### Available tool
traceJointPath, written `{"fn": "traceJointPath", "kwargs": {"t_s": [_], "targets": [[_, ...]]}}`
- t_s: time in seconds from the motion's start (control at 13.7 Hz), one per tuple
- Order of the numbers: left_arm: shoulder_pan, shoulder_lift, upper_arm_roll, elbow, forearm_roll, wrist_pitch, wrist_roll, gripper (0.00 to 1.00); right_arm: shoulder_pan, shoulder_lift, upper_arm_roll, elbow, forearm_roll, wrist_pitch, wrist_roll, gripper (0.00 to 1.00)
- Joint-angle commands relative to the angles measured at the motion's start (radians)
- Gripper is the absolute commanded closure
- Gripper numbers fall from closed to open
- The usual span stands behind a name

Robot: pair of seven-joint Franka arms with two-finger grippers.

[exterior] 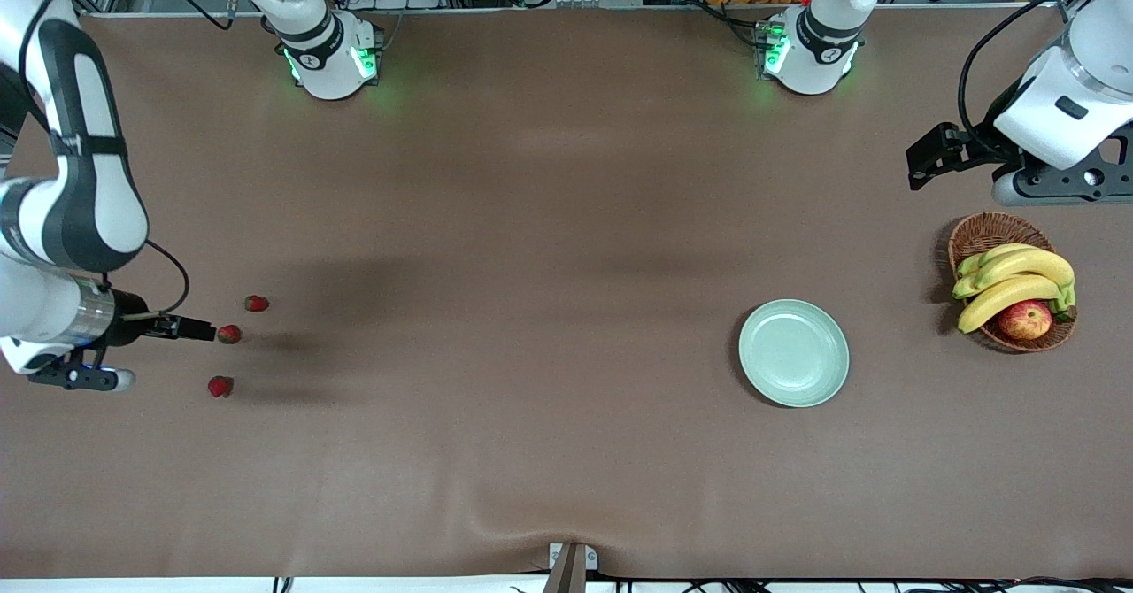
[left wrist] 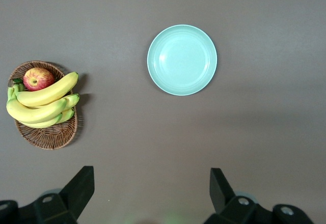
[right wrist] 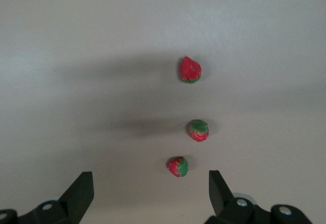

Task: Collect all strawberries into plate
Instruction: 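Grasp the first strawberry with the right gripper and lift it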

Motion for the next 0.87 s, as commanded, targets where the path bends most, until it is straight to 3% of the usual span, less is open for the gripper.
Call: {"fn": "traceJointPath", "kwargs": {"t_s": [0.0,0.51,0.8], "targets": [[-0.001,-0.010,0.002,-0.001,0.004,-0.004,0.020,0.00,-0.040,0.042,0.016,-0.028,-0.018,-0.006,0.001,0.00],[-0.001,-0.011,0.002,0.001,0.007,-0.004,0.020,0.00,-0.056,0.097,0.015,-0.098,-0.018,0.014,0.008,0.00],[-0.003,-0.011,-0.001,0.001,0.007,-0.004,0.020,0.00,-0.051,0.126,0.012,-0.138,-0.019,0.067,0.008,0.09]]}}
